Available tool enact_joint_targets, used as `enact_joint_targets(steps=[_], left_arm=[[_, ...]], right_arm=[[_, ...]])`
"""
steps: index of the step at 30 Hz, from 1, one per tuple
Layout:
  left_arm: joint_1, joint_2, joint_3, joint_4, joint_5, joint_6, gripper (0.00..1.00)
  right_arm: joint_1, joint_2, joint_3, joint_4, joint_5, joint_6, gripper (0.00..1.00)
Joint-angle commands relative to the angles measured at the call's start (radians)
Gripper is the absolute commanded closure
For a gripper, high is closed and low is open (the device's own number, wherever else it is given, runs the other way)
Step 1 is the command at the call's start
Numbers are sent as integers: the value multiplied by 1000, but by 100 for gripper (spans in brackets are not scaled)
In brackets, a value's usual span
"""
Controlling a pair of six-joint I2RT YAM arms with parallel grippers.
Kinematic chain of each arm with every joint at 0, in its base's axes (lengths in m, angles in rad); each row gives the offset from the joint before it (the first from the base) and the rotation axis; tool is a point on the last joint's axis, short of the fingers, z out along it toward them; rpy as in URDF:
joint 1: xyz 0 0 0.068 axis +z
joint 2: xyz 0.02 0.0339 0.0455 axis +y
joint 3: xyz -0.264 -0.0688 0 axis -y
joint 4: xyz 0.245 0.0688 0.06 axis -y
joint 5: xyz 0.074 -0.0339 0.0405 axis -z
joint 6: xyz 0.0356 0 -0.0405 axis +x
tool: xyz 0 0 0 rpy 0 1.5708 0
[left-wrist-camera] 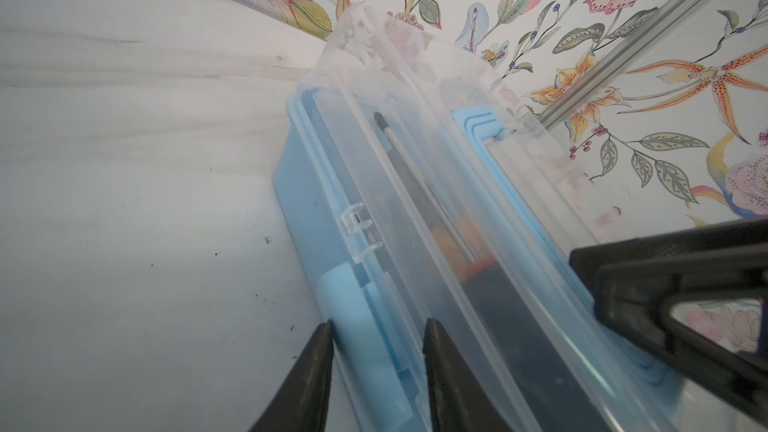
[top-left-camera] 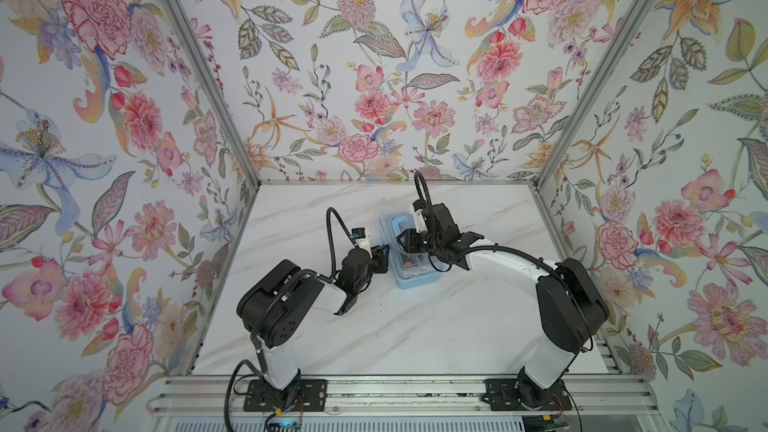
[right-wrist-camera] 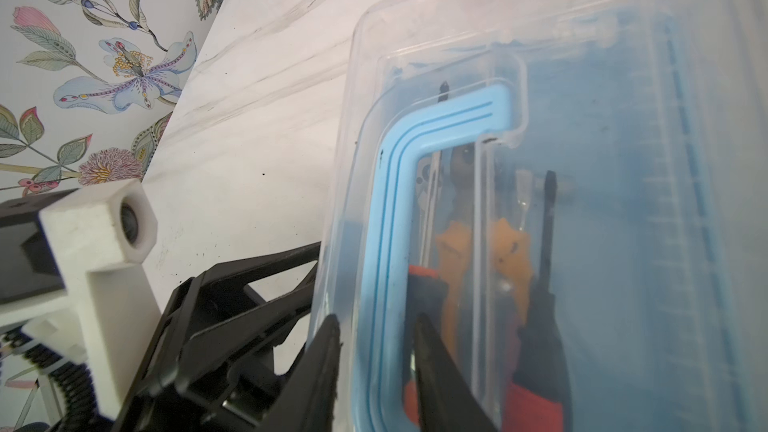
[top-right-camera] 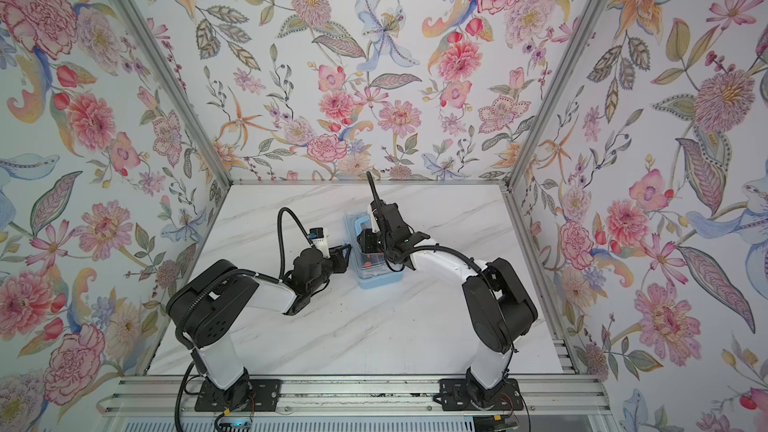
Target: Pack the tool kit
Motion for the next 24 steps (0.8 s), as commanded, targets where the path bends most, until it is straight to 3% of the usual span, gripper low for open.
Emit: enact_joint_targets(steps=[1,10,24], left_arm=[[-4,15,-21,18,70,-12,61],[33,-58,-51,-55,76,-25,64],[58,-98,11,-146,110,-20,80]], right_arm=[[-3,-1,-33,-69,-13,18,68],[-3,-3,-22,-72,-16,21,68],[-2,4,-7,-75,-24,18,68]])
